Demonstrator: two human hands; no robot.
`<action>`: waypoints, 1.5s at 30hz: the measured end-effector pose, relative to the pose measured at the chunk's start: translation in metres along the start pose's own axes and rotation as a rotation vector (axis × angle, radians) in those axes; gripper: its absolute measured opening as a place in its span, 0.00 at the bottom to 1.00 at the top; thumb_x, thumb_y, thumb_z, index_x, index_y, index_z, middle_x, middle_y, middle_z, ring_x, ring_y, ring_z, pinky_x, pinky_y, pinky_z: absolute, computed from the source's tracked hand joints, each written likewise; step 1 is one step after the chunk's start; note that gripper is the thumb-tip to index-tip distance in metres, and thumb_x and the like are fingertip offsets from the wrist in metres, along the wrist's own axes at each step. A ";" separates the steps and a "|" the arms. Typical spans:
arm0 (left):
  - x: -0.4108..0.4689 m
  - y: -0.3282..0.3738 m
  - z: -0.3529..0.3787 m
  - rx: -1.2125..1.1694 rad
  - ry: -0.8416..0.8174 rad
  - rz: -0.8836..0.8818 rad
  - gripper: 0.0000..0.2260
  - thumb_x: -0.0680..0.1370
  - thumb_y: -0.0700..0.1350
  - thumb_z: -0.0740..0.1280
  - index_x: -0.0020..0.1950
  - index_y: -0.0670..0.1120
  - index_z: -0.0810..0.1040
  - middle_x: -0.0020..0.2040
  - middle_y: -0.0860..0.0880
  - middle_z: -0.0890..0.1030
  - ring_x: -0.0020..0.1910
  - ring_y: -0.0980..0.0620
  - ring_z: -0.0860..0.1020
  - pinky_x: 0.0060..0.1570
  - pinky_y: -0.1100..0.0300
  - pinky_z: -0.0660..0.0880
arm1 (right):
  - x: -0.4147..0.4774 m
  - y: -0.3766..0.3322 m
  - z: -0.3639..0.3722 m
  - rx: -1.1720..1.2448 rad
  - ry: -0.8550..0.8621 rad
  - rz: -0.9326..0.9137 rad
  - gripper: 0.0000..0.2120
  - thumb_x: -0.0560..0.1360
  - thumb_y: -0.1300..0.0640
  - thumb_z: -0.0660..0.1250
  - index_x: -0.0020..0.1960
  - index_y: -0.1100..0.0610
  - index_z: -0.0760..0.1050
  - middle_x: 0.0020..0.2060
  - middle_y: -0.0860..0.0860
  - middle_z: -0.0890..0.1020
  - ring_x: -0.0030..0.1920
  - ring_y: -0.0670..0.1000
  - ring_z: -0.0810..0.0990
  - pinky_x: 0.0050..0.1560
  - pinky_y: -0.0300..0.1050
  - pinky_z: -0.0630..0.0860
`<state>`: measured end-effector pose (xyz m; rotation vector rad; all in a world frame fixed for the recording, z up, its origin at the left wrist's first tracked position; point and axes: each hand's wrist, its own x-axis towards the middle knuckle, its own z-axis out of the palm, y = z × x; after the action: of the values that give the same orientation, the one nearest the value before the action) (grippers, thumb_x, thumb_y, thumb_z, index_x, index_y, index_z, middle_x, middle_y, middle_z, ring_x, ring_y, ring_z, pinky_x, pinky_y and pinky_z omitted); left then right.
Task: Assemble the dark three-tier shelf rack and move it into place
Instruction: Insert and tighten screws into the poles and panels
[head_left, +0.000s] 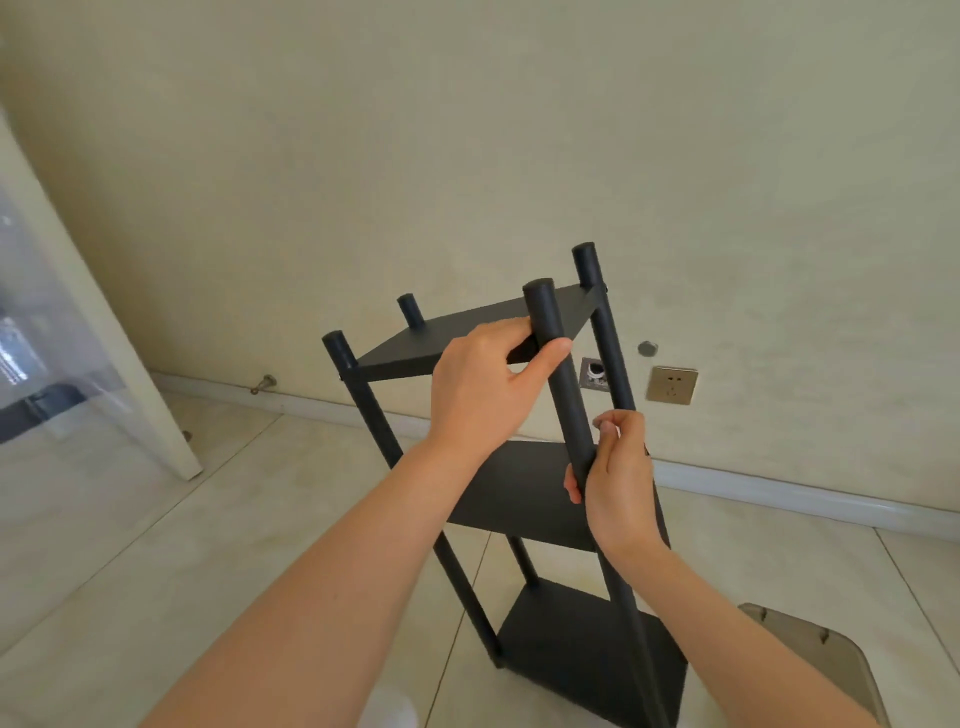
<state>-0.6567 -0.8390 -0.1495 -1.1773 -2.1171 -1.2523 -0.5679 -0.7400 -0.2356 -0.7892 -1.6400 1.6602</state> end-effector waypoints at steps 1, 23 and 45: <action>0.001 -0.005 -0.007 -0.013 0.008 -0.040 0.13 0.79 0.58 0.67 0.52 0.51 0.84 0.44 0.59 0.81 0.45 0.60 0.79 0.46 0.64 0.75 | 0.002 -0.002 0.007 -0.001 -0.018 -0.001 0.13 0.85 0.48 0.49 0.48 0.47 0.68 0.38 0.58 0.75 0.27 0.50 0.74 0.23 0.36 0.71; -0.099 -0.119 -0.118 -0.321 0.206 -0.656 0.02 0.76 0.55 0.72 0.44 0.59 0.84 0.40 0.59 0.85 0.44 0.65 0.82 0.44 0.67 0.72 | -0.008 0.036 0.116 -0.520 -0.439 -0.372 0.05 0.84 0.48 0.50 0.50 0.38 0.61 0.33 0.50 0.77 0.33 0.50 0.80 0.29 0.32 0.75; -0.259 -0.234 -0.020 -0.723 0.157 -1.288 0.17 0.57 0.53 0.78 0.45 0.56 0.88 0.53 0.55 0.87 0.52 0.61 0.83 0.63 0.58 0.68 | 0.018 0.174 0.088 -0.787 -0.840 -0.293 0.11 0.72 0.35 0.51 0.51 0.36 0.64 0.35 0.39 0.83 0.41 0.38 0.82 0.46 0.31 0.76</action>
<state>-0.7067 -1.0306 -0.4379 0.3556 -2.3254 -2.6416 -0.6571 -0.7768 -0.4063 -0.1116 -2.9138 1.1536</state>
